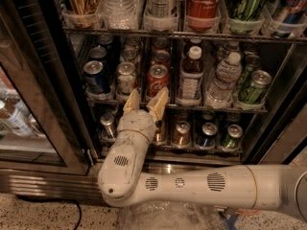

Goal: Pick coke can from middle shelf of fridge

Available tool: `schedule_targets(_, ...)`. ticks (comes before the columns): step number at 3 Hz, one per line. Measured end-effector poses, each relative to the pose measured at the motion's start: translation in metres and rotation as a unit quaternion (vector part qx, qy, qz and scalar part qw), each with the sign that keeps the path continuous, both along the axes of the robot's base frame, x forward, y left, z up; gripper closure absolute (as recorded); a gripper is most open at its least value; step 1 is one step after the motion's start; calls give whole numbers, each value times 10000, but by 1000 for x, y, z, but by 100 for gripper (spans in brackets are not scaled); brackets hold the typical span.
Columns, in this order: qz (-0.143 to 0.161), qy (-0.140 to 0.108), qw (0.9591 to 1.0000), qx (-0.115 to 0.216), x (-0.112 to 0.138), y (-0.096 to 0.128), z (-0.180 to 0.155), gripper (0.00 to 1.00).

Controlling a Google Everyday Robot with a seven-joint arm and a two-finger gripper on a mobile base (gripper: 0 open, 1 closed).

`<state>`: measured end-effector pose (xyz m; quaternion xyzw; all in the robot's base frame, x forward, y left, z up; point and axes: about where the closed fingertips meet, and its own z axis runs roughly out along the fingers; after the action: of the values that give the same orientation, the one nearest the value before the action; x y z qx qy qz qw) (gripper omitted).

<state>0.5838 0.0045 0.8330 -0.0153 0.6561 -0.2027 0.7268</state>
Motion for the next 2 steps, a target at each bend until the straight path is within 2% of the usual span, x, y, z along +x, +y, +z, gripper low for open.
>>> schedule_targets(2,-128,-109,9999,24,7,-8,0,31)
